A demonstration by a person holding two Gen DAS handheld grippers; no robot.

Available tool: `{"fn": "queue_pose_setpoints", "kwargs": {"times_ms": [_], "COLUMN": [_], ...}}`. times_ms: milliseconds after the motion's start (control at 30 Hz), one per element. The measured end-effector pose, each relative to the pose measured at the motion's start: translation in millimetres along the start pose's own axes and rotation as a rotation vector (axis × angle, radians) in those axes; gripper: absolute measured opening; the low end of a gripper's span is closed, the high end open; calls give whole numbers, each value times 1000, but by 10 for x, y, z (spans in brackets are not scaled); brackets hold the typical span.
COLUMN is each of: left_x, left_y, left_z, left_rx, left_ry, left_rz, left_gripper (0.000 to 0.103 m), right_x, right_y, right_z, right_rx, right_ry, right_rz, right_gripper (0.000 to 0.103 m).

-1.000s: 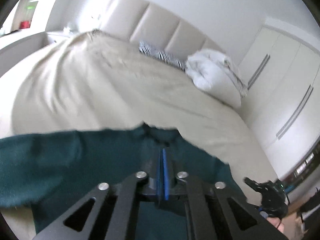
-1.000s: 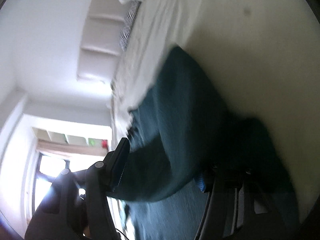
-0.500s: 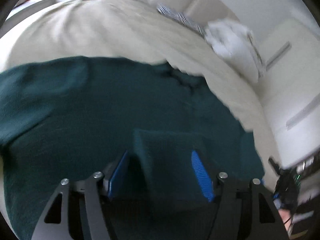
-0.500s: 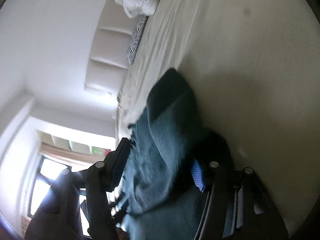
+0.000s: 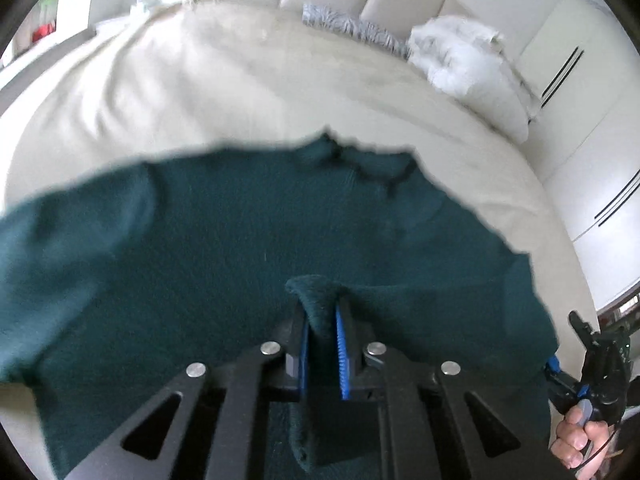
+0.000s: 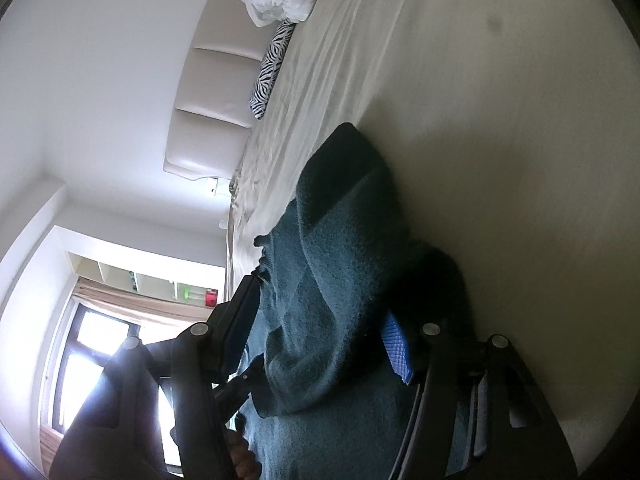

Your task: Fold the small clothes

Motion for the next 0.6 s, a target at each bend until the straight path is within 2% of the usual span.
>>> {"fn": "queue_pose_setpoints", "kwargs": {"times_ms": [167, 267, 300, 367, 467, 533, 600], "left_x": [-223, -345, -358, -379, -301, -182, -51], "left_y": [-516, -649, -659, -472, -133, 115, 301], "left_z": [74, 75, 46, -45, -279, -419, -515], "left_rx": [40, 94, 82, 49, 16, 2, -3], "left_ry": [19, 11, 11, -8, -64, -97, -124], "left_rz": [233, 314, 323, 273, 181, 116, 70], "left_gripper": [12, 12, 12, 12, 12, 12, 12], "right_x": [-3, 26, 33, 20, -54, -74, -57], "right_y": [52, 173, 231, 305, 268, 152, 86], "right_z": [-52, -61, -53, -40, 21, 99, 169], "right_rx": [-47, -67, -71, -63, -35, -45, -55], "right_ry": [8, 34, 43, 40, 61, 101, 112], "right_rz": [-3, -39, -52, -54, 17, 86, 102], "right_gripper": [57, 60, 62, 62, 59, 58, 49]}}
Point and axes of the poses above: each gripper's, at about its wrist camera, not at the fingertips, and y roughly the way its jaws point, z to its right, x to its underside, the point moved 1 cm from there along y, roughly the way its jaws point, and after that the axes turned 8 degrees about -x, right-handed, at the moved point
